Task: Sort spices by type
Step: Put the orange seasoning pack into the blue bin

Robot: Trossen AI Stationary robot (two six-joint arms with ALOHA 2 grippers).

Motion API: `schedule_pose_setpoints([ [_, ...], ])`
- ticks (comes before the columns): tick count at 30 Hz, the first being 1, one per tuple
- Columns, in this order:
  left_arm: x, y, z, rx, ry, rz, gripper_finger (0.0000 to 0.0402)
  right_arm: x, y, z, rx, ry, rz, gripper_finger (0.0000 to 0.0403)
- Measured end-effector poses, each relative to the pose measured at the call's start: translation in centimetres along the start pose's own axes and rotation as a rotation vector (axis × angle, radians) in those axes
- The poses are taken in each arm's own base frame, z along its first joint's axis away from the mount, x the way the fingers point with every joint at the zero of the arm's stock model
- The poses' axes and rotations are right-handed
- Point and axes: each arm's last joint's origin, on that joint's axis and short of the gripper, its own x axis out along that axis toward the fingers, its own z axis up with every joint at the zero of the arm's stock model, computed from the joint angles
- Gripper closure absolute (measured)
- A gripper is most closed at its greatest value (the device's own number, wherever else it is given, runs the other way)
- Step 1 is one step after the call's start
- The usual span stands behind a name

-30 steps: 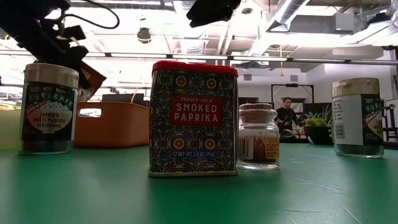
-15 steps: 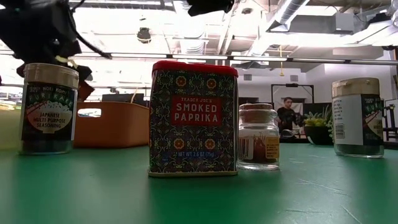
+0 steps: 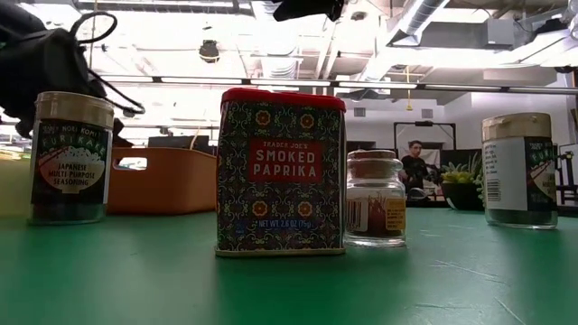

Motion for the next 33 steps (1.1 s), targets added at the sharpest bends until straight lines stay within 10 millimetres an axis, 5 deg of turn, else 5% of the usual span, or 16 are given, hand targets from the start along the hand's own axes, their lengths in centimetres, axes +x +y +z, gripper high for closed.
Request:
schedule_pose_setpoints([
  [23, 0.2, 0.6, -0.9, -0.022, -0.093, 0.016, 0.0399, 1.1, 0.4, -0.9, -0.010, -0.060, 0.008, 0.0212],
  [33, 0.2, 0.5, -1.2, -0.029, -0.014, -0.004, 0.0281, 1.0, 0.6, -0.7, -0.024, -0.080, 0.013, 0.0212],
])
